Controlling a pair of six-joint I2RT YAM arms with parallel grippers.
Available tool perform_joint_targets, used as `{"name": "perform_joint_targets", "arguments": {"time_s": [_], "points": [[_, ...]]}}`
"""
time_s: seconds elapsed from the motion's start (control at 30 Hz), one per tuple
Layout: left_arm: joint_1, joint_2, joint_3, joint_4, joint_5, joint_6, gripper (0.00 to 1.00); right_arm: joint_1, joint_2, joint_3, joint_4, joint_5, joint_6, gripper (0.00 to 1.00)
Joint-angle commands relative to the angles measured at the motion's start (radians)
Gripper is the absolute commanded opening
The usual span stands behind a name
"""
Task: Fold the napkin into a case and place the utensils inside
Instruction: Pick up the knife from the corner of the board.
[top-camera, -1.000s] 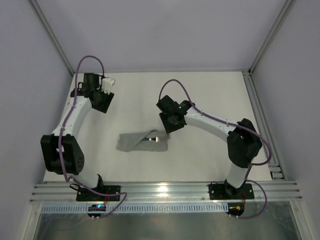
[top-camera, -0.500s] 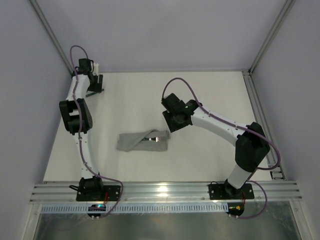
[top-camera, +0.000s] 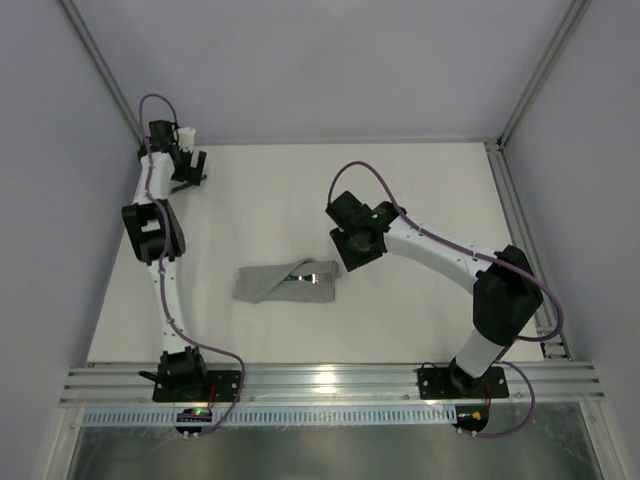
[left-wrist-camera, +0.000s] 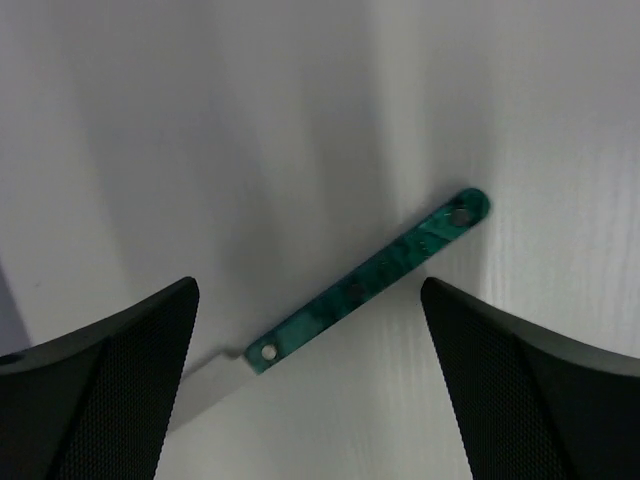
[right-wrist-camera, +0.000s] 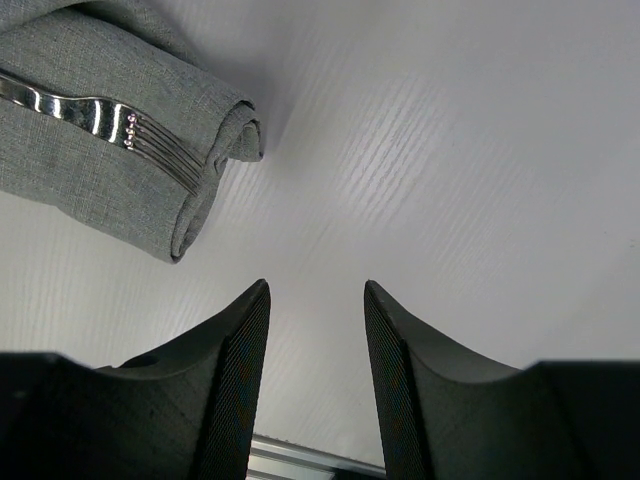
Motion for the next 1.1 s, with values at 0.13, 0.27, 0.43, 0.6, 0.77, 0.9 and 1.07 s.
{"name": "perform_joint_targets", "arguments": {"time_s": [0.13, 0.27, 0.43, 0.6, 0.77, 0.9, 1.07], "points": [[0.109, 0.073, 0.075, -0.067, 0.249, -0.033, 0.91, 0.004, -0.080, 0.010, -0.042, 0.001, -0.006, 0.47], [0.106, 0.075, 0.067, -0.123, 0.300, -0.004, 0.69, 0.005, -0.096, 0.024, -0.055, 0.013, -0.012, 0.47], [0.106, 0.047, -0.017, -0.226, 0.305, 0.056, 0.42, 0.004, -0.099, 0.041, -0.061, 0.033, -0.020, 0.47], [0.106, 0.014, -0.094, -0.289, 0.361, 0.096, 0.00, 0.005, -0.102, 0.044, -0.047, 0.030, -0.021, 0.47], [0.106, -0.159, -0.238, -0.239, 0.470, 0.039, 0.00, 0.004, -0.111, 0.061, -0.041, 0.022, -0.011, 0.47], [0.103, -0.335, -0.460, -0.119, 0.542, -0.021, 0.00, 0.005, -0.139, 0.051, -0.013, 0.016, -0.001, 0.47], [0.080, -0.477, -0.594, -0.085, 0.590, -0.030, 0.00, 0.005, -0.171, 0.024, 0.056, -0.046, -0.008, 0.47]]}}
